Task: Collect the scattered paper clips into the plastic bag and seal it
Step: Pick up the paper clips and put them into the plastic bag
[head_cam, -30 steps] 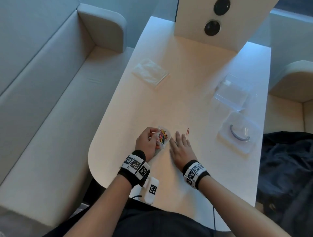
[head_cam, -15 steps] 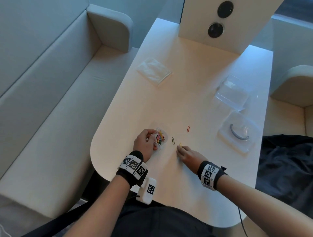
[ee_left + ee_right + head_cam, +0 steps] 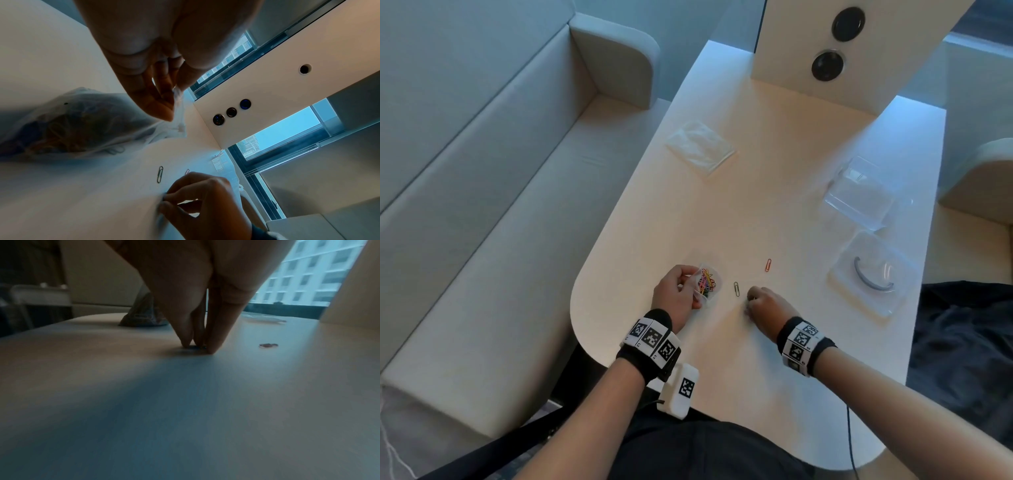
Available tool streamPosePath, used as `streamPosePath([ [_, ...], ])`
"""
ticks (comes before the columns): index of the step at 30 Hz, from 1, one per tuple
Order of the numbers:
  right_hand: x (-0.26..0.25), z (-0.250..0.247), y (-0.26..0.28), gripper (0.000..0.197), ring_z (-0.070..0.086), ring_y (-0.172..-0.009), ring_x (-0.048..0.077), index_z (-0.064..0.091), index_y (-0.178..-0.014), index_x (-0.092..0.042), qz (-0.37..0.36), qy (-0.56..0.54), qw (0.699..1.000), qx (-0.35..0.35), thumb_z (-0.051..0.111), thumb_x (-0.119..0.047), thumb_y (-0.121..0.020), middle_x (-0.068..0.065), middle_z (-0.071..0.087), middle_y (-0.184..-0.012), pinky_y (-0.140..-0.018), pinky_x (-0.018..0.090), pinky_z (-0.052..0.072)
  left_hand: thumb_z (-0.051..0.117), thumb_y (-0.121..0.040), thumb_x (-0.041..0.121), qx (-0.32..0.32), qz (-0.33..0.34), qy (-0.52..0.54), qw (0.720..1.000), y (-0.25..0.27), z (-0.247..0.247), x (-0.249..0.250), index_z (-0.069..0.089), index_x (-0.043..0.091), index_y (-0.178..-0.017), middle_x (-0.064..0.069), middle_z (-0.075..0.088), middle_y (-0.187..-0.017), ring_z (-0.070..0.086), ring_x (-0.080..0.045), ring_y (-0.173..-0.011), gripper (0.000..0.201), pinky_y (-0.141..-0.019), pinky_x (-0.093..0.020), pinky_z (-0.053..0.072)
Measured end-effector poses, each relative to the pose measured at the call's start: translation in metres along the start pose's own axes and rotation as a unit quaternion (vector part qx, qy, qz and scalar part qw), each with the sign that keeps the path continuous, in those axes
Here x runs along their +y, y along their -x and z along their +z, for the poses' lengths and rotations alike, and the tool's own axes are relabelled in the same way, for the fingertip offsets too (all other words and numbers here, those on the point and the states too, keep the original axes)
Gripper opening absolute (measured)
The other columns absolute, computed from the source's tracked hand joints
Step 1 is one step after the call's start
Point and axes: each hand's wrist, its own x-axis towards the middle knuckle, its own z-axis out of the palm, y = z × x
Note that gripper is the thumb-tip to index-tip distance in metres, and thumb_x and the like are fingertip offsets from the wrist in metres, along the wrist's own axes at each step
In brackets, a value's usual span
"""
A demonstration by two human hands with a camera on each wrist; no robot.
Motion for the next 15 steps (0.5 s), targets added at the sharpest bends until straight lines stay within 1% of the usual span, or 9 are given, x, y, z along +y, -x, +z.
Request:
streamPosePath([
  [2,0.001,-0.001,0.001,0.016,0.062,-0.075,0.025,0.073,-0.082,-0.001,0.069,-0.103,0.991,0.042,0.058,-0.005,-0.089,0.007,0.062,-0.093,-0.075,0.032,0.055,0.051,-0.098,0.014,-0.004,-0.003,0.003,1.000,0.000,0.002,0.001,0.063,0.021,-0.098,-0.011,0.063,-0.089,0.058,-0.017,-0.060,0.015,-0.055,-0.023,0.052],
  [4,0.002,-0.004,0.001,0.013,0.061,-0.076,0.021,0.075,-0.079,-0.003,0.126,-0.181,0.972,0.078,0.065,-0.007,-0.085,0.004,0.062,-0.092,-0.076,0.027,0.053,0.051,-0.099,0.014,-0.008,-0.004,0.006,1.000,-0.001,0.003,0.003,0.062,0.020,-0.098,-0.010,0.061,-0.087,0.057,-0.018,-0.059,0.013,-0.050,-0.019,0.049],
  [6,0.002,-0.009,0.001,0.007,0.059,-0.078,0.018,0.076,-0.078,-0.005,0.174,-0.232,0.952,0.100,0.069,-0.005,-0.080,0.003,0.061,-0.092,-0.076,0.024,0.051,0.050,-0.099,0.013,-0.013,-0.004,0.009,1.000,-0.001,0.004,0.005,0.062,0.016,-0.100,-0.008,0.061,-0.086,0.055,-0.017,-0.057,0.012,-0.049,-0.017,0.048],
  [8,0.003,-0.011,-0.001,0.008,0.059,-0.078,0.018,0.076,-0.077,-0.005,0.198,-0.242,0.944,0.107,0.069,-0.003,-0.078,0.004,0.062,-0.091,-0.076,0.024,0.050,0.050,-0.099,0.012,-0.012,-0.003,0.003,1.000,-0.002,0.005,0.007,0.062,0.016,-0.099,-0.008,0.061,-0.086,0.056,-0.018,-0.057,0.012,-0.050,-0.018,0.050],
  [10,0.004,-0.012,-0.003,0.010,0.061,-0.078,0.020,0.076,-0.076,-0.006,0.202,-0.237,0.944,0.110,0.067,-0.003,-0.078,0.005,0.064,-0.090,-0.075,0.024,0.049,0.052,-0.098,0.014,-0.010,-0.003,-0.004,1.000,-0.003,0.006,0.007,0.063,0.019,-0.097,-0.008,0.062,-0.085,0.058,-0.020,-0.058,0.012,-0.051,-0.022,0.050],
  [12,0.006,-0.011,-0.003,0.011,0.061,-0.076,0.019,0.077,-0.075,-0.008,0.206,-0.239,0.940,0.129,0.066,-0.007,-0.077,0.003,0.066,-0.088,-0.073,0.022,0.046,0.054,-0.098,0.016,-0.005,-0.002,-0.012,1.000,-0.005,0.006,0.008,0.063,0.022,-0.096,-0.007,0.063,-0.084,0.060,-0.023,-0.060,0.011,-0.055,-0.028,0.053],
  [13,0.007,-0.011,-0.003,0.010,0.061,-0.075,0.018,0.077,-0.075,-0.009,0.213,-0.246,0.935,0.138,0.067,-0.010,-0.077,0.001,0.066,-0.086,-0.073,0.022,0.046,0.054,-0.098,0.016,-0.006,-0.002,-0.013,1.000,-0.005,0.006,0.009,0.064,0.021,-0.096,-0.007,0.063,-0.084,0.061,-0.023,-0.061,0.011,-0.059,-0.031,0.055],
  [15,0.008,-0.011,-0.002,0.006,0.061,-0.075,0.017,0.076,-0.076,-0.010,0.226,-0.255,0.928,0.152,0.071,-0.013,-0.078,0.000,0.067,-0.085,-0.074,0.026,0.050,0.055,-0.098,0.017,-0.008,-0.004,-0.008,1.000,-0.007,0.007,0.010,0.064,0.021,-0.096,-0.007,0.063,-0.085,0.060,-0.024,-0.061,0.010,-0.067,-0.039,0.059],
])
